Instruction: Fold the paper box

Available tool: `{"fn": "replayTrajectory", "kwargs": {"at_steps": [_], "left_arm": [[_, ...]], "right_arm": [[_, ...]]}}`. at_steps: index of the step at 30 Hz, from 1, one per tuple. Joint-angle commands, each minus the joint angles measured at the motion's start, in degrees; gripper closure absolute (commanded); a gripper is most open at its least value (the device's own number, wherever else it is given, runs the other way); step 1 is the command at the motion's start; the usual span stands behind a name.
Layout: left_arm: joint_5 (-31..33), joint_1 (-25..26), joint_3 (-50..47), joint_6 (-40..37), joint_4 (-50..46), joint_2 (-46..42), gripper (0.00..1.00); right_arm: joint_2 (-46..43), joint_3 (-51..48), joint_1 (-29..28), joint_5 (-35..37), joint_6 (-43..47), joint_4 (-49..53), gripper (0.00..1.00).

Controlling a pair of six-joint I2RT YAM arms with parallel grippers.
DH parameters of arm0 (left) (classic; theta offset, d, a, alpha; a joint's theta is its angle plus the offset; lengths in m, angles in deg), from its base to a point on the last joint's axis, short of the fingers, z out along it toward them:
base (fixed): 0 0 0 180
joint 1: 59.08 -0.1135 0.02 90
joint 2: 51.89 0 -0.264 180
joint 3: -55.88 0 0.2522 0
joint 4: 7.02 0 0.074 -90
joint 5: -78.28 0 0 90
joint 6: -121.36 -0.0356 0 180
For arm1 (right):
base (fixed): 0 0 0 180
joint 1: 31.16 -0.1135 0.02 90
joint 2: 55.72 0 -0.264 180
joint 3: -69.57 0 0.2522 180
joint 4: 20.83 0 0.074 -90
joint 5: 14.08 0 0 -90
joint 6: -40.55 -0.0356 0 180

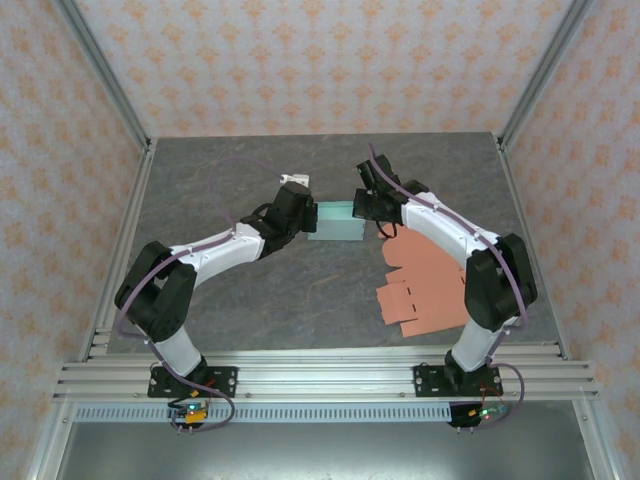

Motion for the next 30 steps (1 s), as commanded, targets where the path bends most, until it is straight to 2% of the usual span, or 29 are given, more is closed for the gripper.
{"fn": "replayTrajectory", "kwargs": {"at_steps": [1,10,15,18,24,30], "left_arm": [[-1.91,1.15,0.26,0.38,-3.65,1.11,1.00],[-1.68,1.20,-0.32,0.47,-3.20,1.00,1.00],[-1.21,1.15,-1.08,0.47,-2.53,0.84,1.00],[-1.12,1.20,-0.68,-0.04,-3.13,1.01,1.00],[-0.78,1.15,-0.23,-0.07,-3.20,1.23,1.00],[-0.24,1.16,-0.36,0.20,-3.49,1.15,1.00]], "right_arm": [[0.73,2.22,-1.13,-2.66,-2.12,-0.16,0.95],[1.68,3.83,-0.13,-6.31,-1.95,0.24,0.96],[6.02,10.19,0.71,-9.50,0.63,7.58,0.95],[6.13,10.69,1.02,-11.04,-0.45,7.44,0.95],[6.07,10.23,1.02,-9.04,0.89,8.32,0.95],[4.11,5.46,1.09,-6.56,4.86,6.02,0.95]]}}
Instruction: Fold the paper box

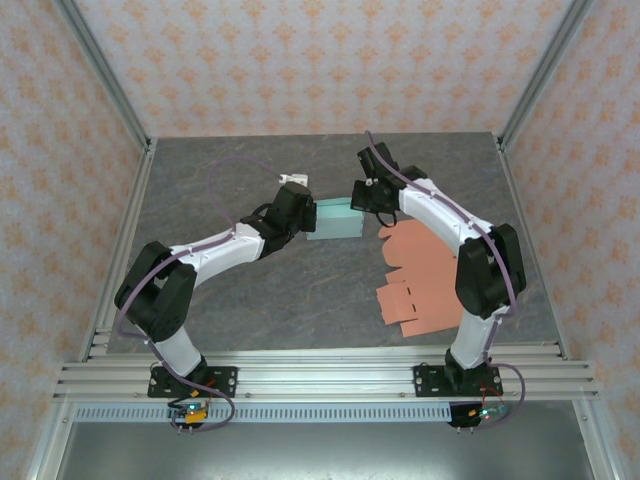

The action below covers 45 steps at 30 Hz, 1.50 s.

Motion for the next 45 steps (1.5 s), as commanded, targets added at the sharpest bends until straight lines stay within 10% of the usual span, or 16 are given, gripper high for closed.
{"fn": "replayTrajectory", "kwargs": {"at_steps": [1,13,22,33,45], "left_arm": [[-1.54,1.17,-0.38,0.20,-3.46,1.05,1.00],[2.71,2.90,-4.58,-5.93,3.97,2.07,1.00],[8.87,4.28,-6.79,-8.19,9.05,2.85,1.00],[14.66,5.39,-1.86,-5.36,1.52,6.54,1.00],[9.64,5.35,-4.31,-1.88,4.65,4.70,1.00]], "right_arm": [[-1.47,-3.48,-0.95,-1.18,2.82,-0.43,0.95],[-4.72,-18.03,1.10,-6.20,-0.23,-15.64,0.91],[-14.46,-24.93,1.58,-7.76,-8.62,-25.79,0.70],[-21.51,-20.04,1.18,-2.79,-45.83,-8.66,0.28],[-6.89,-20.09,0.06,-9.89,-75.00,-36.28,0.18]]}}
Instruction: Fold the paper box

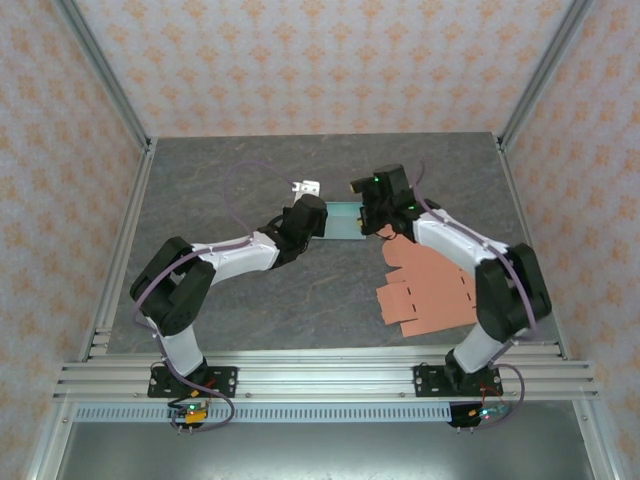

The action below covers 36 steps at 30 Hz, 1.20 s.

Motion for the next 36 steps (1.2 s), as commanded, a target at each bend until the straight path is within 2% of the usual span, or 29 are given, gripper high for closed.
{"fn": "replayTrajectory", "kwargs": {"at_steps": [1,4,6,9,11,13,17,21,23,27,31,36], "left_arm": [[-2.88,0.45,-2.66,1.61,-4.98,0.09,1.00],[-3.00,0.39,-3.26,1.18,-4.27,-0.52,1.00],[-3.32,0.43,-3.70,0.97,-3.71,-0.86,1.00],[-5.74,0.34,-5.36,0.91,-0.89,-1.72,0.98],[-7.62,0.27,-6.71,0.74,1.13,-3.20,0.84],[-10.29,0.26,-7.16,-1.12,1.09,-5.09,0.66],[-12.73,0.05,-7.50,-1.56,-0.99,-9.81,0.54],[-15.31,-1.23,-8.21,0.55,-1.11,-15.04,0.42],[-16.56,-2.69,-8.00,3.79,-1.12,-16.38,0.33],[-21.70,-7.02,-5.60,9.52,-1.66,-14.74,0.31],[-23.20,-9.72,-1.62,9.85,-3.83,-9.36,0.31],[-24.28,-10.03,-1.15,9.06,-2.26,-3.98,0.34]], "right_arm": [[3.22,1.71,-1.03,-1.50,-9.94,-6.73,0.18],[3.33,0.96,-2.20,0.40,-10.32,-5.94,0.22],[2.56,-0.27,-2.48,2.75,-9.66,-5.80,0.29],[2.12,-1.73,-2.40,5.57,-7.82,-5.75,0.48],[2.70,-2.94,-2.41,5.84,-7.06,-7.46,0.53],[3.95,-4.11,-2.46,4.90,-7.08,-10.37,0.53],[7.06,-4.82,-2.42,2.30,-7.61,-15.23,0.55],[7.93,-5.01,-2.37,1.72,-6.37,-14.05,0.55],[8.51,-4.26,-2.14,0.75,-5.66,-12.38,0.54],[9.50,-3.60,-1.69,-1.12,-4.28,-11.92,0.55],[9.35,-3.45,-1.74,-1.37,-3.14,-10.97,0.54],[9.45,-2.55,-1.77,-1.86,-2.06,-9.32,0.54]]}}
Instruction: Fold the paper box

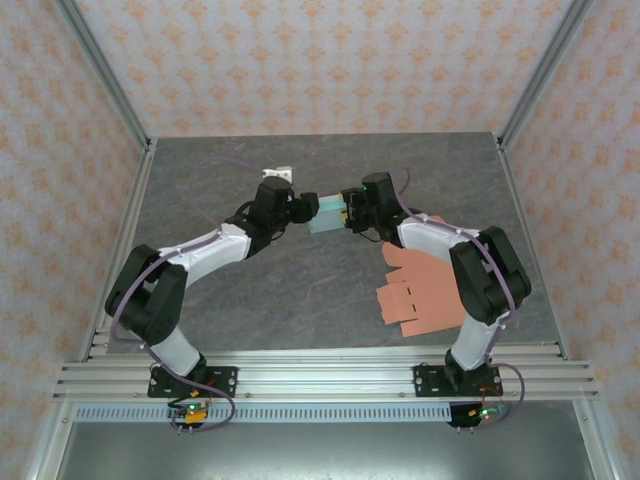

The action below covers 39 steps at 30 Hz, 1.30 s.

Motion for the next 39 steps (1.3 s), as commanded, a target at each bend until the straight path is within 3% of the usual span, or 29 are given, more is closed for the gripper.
{"fn": "replayTrajectory", "kwargs": {"at_steps": [1,6,11,15,20,26,29,32,35,39], "left_arm": [[-2.26,0.23,0.09,0.40,-0.21,2.77,0.34],[-0.64,0.18,-4.88,1.80,2.33,4.95,0.36],[1.99,0.18,-7.59,2.11,1.98,5.69,0.38],[4.02,0.15,-8.04,1.79,0.73,6.28,0.38],[4.14,0.18,-7.46,2.12,0.46,6.52,0.39],[4.78,-0.03,-6.53,1.42,-0.73,2.93,0.38],[5.10,-0.76,-6.08,2.51,-2.75,-0.61,0.37],[3.88,-1.56,-5.14,2.82,-2.95,-3.07,0.35],[1.77,-1.76,-1.87,1.34,-4.69,-3.16,0.35],[0.21,-1.83,-1.04,3.91,-0.07,-1.83,0.34]], "right_arm": [[2.48,-0.01,0.09,-0.78,1.68,6.11,0.54],[2.81,0.30,0.23,-1.77,1.75,6.17,0.54],[3.02,0.62,1.88,-4.05,1.42,3.85,0.46],[0.83,4.51,4.41,-6.64,7.97,6.73,0.38],[-2.05,8.89,6.13,-6.93,15.63,13.75,0.37],[-0.91,5.18,6.15,-6.60,12.99,11.35,0.43],[0.35,1.85,6.34,-3.23,15.31,10.33,0.51],[3.71,-0.88,7.01,-4.50,15.24,6.76,0.61],[5.19,-0.60,6.77,-5.78,14.70,5.99,0.61],[5.23,0.67,6.83,-5.60,15.76,7.28,0.60]]}}
